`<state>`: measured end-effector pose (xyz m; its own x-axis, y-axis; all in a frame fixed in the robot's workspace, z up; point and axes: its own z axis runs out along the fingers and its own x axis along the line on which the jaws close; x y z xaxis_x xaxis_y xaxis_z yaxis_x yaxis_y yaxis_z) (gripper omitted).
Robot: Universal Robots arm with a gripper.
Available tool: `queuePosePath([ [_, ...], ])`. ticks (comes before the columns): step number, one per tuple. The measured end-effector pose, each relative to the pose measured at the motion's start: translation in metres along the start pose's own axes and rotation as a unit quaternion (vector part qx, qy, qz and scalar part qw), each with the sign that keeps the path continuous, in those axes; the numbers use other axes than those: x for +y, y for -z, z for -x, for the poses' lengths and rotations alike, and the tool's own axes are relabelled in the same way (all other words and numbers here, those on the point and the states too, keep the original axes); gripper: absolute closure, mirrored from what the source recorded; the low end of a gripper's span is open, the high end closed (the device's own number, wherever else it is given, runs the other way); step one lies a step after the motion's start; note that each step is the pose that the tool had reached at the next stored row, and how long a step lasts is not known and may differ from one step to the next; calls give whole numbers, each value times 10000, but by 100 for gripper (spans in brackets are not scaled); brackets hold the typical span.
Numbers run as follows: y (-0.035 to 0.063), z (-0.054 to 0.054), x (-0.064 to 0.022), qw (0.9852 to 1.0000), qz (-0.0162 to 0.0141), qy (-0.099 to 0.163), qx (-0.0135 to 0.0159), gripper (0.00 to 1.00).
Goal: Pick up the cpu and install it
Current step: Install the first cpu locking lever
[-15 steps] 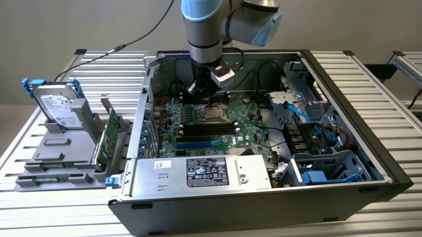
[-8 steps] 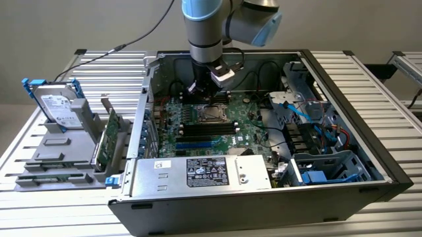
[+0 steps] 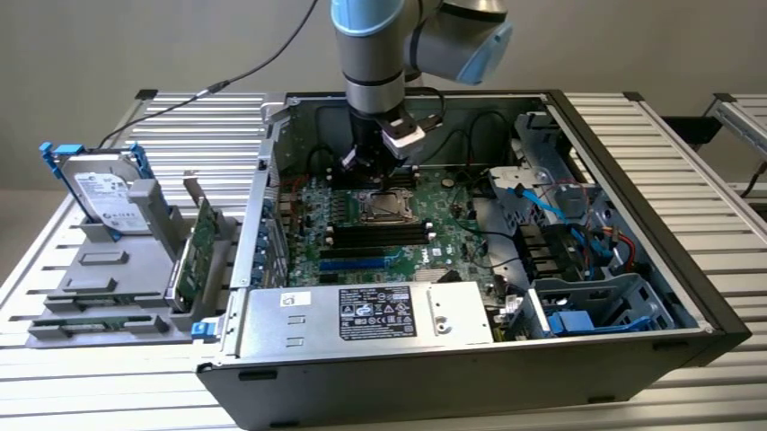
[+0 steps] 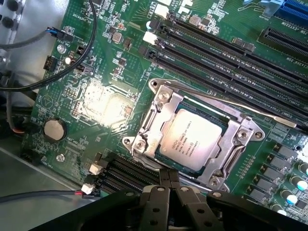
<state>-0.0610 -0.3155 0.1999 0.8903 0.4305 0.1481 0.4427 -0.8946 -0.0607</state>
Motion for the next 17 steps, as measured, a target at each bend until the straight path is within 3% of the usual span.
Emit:
queuePosePath([
  [8, -5, -18, -28, 10000, 25, -80, -33, 89],
  [10, -8, -25, -38, 9999, 24, -87, -76, 89],
  [14, -11, -50, -72, 9997, 21, -96, -220, 89],
  [15, -11, -55, -79, 9997, 21, -99, -244, 89],
  [17, -12, -65, -91, 9996, 26, -101, -264, 89],
])
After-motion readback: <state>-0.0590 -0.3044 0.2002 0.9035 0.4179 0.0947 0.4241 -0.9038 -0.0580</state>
